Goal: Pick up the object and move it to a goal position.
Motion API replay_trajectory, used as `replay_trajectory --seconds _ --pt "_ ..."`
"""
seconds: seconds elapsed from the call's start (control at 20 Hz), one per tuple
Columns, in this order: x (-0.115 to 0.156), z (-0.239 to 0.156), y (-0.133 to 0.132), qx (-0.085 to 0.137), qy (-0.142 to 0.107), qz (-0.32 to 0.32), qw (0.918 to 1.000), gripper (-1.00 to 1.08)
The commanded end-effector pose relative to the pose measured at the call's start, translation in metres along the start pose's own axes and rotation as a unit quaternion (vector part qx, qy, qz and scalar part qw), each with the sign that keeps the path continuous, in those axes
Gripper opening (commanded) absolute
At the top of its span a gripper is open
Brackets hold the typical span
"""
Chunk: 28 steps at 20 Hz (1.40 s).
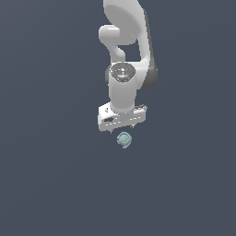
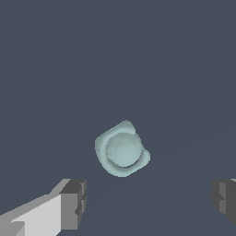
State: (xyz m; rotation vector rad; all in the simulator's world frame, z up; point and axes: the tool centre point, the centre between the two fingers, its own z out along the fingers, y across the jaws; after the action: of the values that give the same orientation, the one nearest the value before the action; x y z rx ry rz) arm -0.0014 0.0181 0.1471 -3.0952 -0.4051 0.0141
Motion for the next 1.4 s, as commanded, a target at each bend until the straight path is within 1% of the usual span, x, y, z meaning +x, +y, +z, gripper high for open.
replay_trajectory --seconds 0.0,0.25,0.45,0.7,0.9,1.05,1.2,1.35 --pt "0.0 0.008 -0.002 -0.002 0.0 -0.036 0.9993 1.0" --pt "0.001 0.026 -0.006 -0.007 -0.001 -0.116 0.9932 1.0" --pt "0.001 0.038 -0.01 -0.009 0.0 -0.172 0.985 1.0" --pt "0.001 0.049 -0.013 -0.01 0.0 -0.223 0.9747 1.0" --pt "0.001 0.055 -0.015 -0.011 0.0 -0.249 0.9683 1.0" --pt "0.001 0.057 -0.016 -0.011 0.0 -0.26 0.9654 1.0" --pt "0.001 0.058 -0.016 -0.011 0.0 -0.264 0.9645 1.0" --pt "0.001 0.059 -0.016 -0.011 0.0 -0.261 0.9651 1.0"
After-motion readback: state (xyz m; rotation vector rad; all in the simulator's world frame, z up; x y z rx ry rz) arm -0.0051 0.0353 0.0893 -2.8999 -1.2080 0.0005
